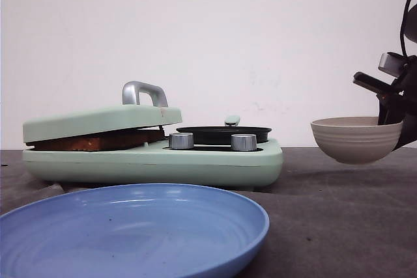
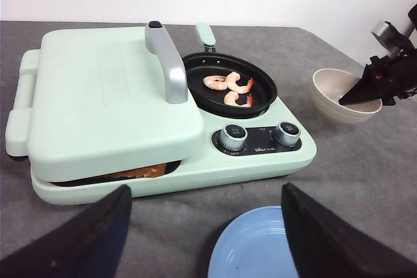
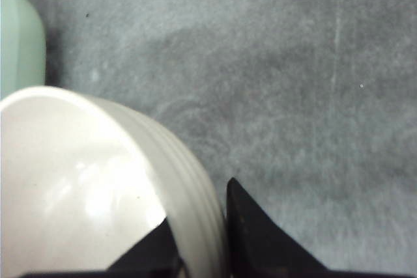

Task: Make breakfast with bread and shrimp
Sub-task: 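Lower the bowl onto the table and open the right gripper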

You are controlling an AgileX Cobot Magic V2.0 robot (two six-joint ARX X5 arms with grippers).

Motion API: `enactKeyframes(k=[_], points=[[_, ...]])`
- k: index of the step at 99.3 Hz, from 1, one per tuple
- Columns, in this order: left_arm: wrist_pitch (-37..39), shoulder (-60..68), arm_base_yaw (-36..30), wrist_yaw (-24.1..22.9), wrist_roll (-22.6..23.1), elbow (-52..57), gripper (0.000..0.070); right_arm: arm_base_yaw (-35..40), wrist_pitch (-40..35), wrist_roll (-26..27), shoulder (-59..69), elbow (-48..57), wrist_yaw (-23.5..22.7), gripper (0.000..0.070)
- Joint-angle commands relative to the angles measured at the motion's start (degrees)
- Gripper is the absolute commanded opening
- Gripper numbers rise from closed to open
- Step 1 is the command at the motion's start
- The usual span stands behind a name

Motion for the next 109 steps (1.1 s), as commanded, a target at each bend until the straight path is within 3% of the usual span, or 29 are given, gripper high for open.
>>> enactKeyframes(k=[1, 67, 73, 82, 85, 109], points=[[0.57, 0.07, -0.04, 0.11, -0.09, 0.0, 0.0382, -0.15, 1.55, 1.84, 2.32, 0.48, -0.11, 0.0003], [-0.83, 0.07, -0.04, 0.11, 0.13, 0.0, 0.0383, -0.09, 3.08, 1.53, 5.57, 0.48, 1.79, 0.0012], [-0.83, 0.07, -0.04, 0.11, 0.13, 0.0, 0.0382, -0.09, 3.17, 1.53, 5.57, 0.48, 1.79, 0.0089], [-0.83, 0.07, -0.04, 0.11, 0.15, 0.0, 0.0382, -0.09, 3.06, 1.55, 5.57, 0.48, 1.75, 0.0382], [-0.83, 0.07, -0.04, 0.11, 0.17, 0.0, 0.0382, -0.09, 2.97, 1.53, 5.57, 0.48, 1.77, 0.0445], [-0.79, 0.07, -0.04, 0.11, 0.31, 0.0, 0.0383, -0.55, 2.95, 0.42, 4.59, 0.68, -1.86, 0.0469]])
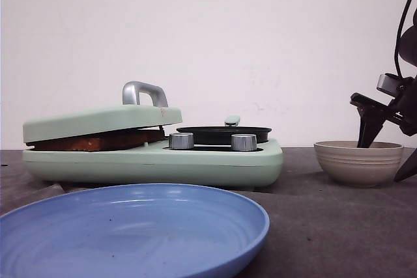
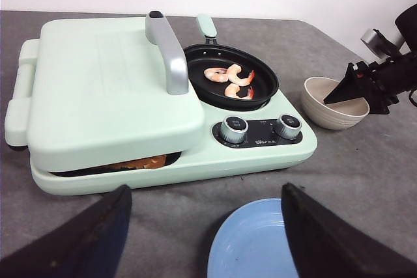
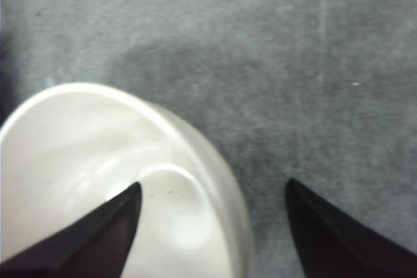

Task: Make breakfast with bread and shrimp
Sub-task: 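Lower the bowl onto the table and open the right gripper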

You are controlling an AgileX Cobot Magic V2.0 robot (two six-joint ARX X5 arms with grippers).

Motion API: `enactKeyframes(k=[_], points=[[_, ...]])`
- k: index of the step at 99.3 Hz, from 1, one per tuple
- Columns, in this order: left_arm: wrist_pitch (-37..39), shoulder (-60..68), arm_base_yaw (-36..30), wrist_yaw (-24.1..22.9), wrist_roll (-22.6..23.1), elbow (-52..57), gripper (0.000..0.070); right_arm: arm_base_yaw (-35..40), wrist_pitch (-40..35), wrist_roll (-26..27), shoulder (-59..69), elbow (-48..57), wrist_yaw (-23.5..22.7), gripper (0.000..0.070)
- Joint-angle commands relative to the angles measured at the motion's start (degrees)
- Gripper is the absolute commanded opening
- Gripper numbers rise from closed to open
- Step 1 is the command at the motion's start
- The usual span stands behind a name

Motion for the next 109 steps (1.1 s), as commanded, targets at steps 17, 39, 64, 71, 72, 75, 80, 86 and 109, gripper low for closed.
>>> enactKeyframes(k=[17, 39, 64, 71, 72, 75, 80, 86, 109], points=[[0.7, 0.07, -0.04, 0.09, 0.26, 0.0, 0.0383, -1.03, 0.02, -1.31, -4.31, 0.7, -1.49, 0.047], [0.7, 0.07, -0.04, 0.09, 0.2, 0.0, 0.0382, -3.39, -1.75, -2.01, -14.4, 0.7, -1.53, 0.0469], [0.96, 0.07, -0.04, 0.09, -0.42, 0.0, 0.0375, -1.01, -4.28, -3.28, -25.86, 0.68, -5.66, 0.0328], [1.25, 0.07, -0.04, 0.07, -1.01, 0.0, 0.0327, 1.7, -4.79, -5.11, -28.28, 0.68, -7.45, 0.0212], [1.33, 0.07, -0.04, 0.07, -1.16, 0.0, 0.0316, 2.14, -4.94, -5.46, -28.63, 0.68, -7.54, 0.0191], [1.55, 0.07, -0.04, 0.09, -1.66, 0.0, 0.0287, 3.63, -5.53, -6.34, -29.64, 0.68, -7.58, 0.013], [2.05, 0.07, -0.04, 0.09, -2.49, 0.0, 0.0231, 6.36, -6.45, -8.68, -31.28, 0.66, -7.52, 0.0042], [2.64, 0.04, -0.04, 0.09, -3.45, 0.0, 0.0142, 9.84, -7.45, -11.19, -33.24, 0.63, -7.26, 0.0], [5.29, 0.04, -0.04, -0.22, -7.58, 0.02, 0.0, 22.73, -5.07, -13.38, -41.16, -0.13, -4.37, 0.0]])
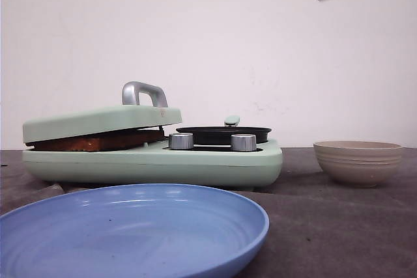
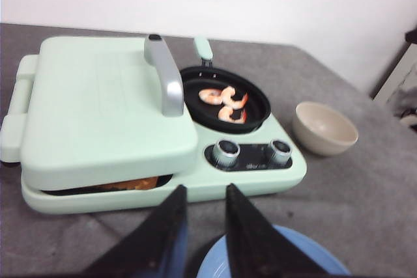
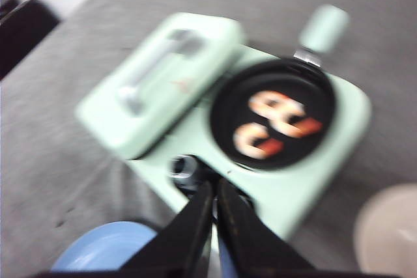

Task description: Make breakfast with bread and shrimp

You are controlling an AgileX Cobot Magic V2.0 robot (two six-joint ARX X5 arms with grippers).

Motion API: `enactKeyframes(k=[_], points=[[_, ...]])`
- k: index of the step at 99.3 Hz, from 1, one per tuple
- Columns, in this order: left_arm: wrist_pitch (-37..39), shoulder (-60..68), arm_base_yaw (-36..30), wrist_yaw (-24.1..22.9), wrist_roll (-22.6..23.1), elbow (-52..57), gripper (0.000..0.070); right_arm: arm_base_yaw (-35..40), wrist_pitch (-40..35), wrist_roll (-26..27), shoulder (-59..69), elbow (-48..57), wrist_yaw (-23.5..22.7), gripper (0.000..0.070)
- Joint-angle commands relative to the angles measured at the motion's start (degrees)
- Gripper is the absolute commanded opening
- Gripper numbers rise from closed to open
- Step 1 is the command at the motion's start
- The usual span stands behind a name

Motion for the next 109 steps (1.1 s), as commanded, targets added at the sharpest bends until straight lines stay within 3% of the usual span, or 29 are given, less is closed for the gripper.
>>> enactKeyframes(k=[1, 18, 32, 46, 84, 109], points=[[1.05, 0.04, -0.04, -0.15, -2.43, 0.02, 0.0, 3.21, 2.47, -1.49, -2.29, -0.31, 0.98, 0.0], [1.36, 0.02, -0.04, -0.11, -3.89, 0.02, 0.0, 11.26, 7.06, -1.73, -10.38, -5.09, 6.27, 0.0], [0.44, -1.95, -0.04, -0.33, -4.81, 0.0, 0.0, 16.02, 10.82, -3.32, -18.29, -12.07, 7.54, 0.0], [2.54, -6.03, -0.04, -3.76, -6.43, -0.04, 0.0, 19.3, 11.17, -2.89, -25.86, -19.96, 10.62, 0.0], [5.6, -18.01, -0.15, -6.23, -14.14, -10.19, 0.0001, 20.48, 17.2, 3.41, -40.54, -41.42, 13.53, 0.0], [7.15, -18.01, -0.22, -6.95, -11.3, -13.14, 0.0001, 20.57, 19.69, 3.58, -44.87, -48.22, 13.55, 0.0]])
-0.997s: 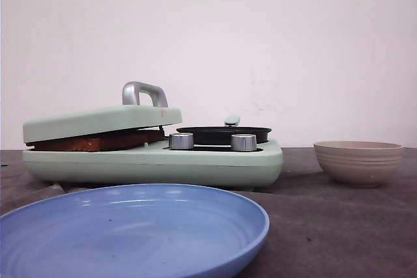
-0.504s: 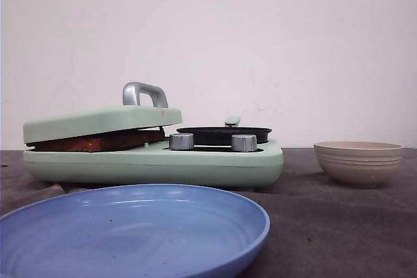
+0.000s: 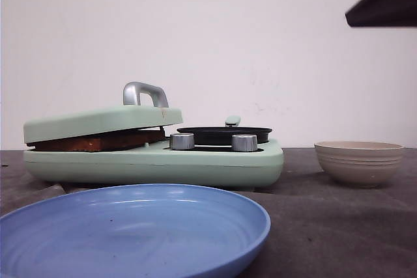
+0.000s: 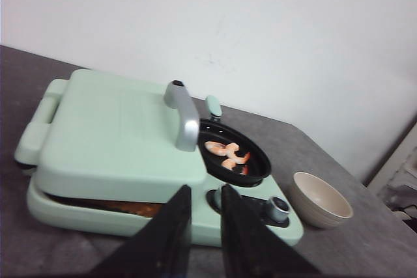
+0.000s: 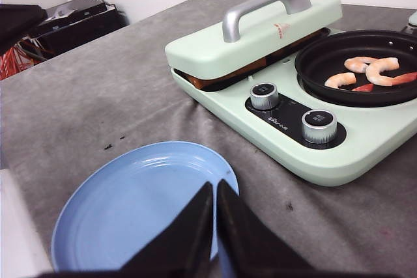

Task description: Make breakfast with bread and shrimp

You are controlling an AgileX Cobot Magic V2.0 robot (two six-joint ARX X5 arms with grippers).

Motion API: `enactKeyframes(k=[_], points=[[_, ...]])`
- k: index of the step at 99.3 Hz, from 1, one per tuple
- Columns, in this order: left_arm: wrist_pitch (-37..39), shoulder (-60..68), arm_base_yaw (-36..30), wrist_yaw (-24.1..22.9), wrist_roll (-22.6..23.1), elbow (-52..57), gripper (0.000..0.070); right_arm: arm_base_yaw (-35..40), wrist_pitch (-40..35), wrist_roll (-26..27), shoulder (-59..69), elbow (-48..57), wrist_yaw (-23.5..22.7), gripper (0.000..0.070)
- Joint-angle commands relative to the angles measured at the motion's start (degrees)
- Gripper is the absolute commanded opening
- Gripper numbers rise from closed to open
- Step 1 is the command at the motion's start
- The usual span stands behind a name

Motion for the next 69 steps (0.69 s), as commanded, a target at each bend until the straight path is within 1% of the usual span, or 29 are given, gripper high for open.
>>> enactKeyframes(k=[1, 10, 24, 40, 45, 51, 54, 69], points=[[0.55, -0.11, -0.11, -0.31, 1.14, -0.52, 0.0, 0.44, 0.98, 0.81, -0.61, -0.83, 0.11, 0.0], [-0.09, -0.11, -0.11, -0.24, 1.09, -0.61, 0.0001, 0.44, 0.68, 0.61, -0.79, -1.27, 0.28, 0.0], [-1.66, -0.11, -0.11, -0.17, 0.7, -0.61, 0.0, 0.44, 0.5, -1.62, -0.76, -1.27, 0.37, 0.0], [-3.02, -0.11, -0.11, -0.15, -0.28, -0.61, 0.0, 0.37, 0.57, -1.84, -0.74, -1.27, 0.42, 0.0], [-3.3, -0.11, -0.11, -0.04, -1.01, -0.61, 0.0, 0.37, 0.52, -1.81, -0.74, -1.27, 0.44, 0.0], [-4.04, -0.11, -0.11, 0.52, -3.67, -0.59, 0.0, 0.37, 0.48, -1.84, -0.74, -1.27, 0.52, 0.0], [-4.33, -0.11, -0.11, 0.61, -4.15, -0.59, 0.0, 0.37, 0.46, -1.84, -0.74, -1.27, 0.52, 0.0], [-3.96, -0.11, -0.11, 0.55, -4.22, -0.59, 0.0, 0.37, 1.4, -1.84, -0.74, -1.27, 0.48, 0.0]])
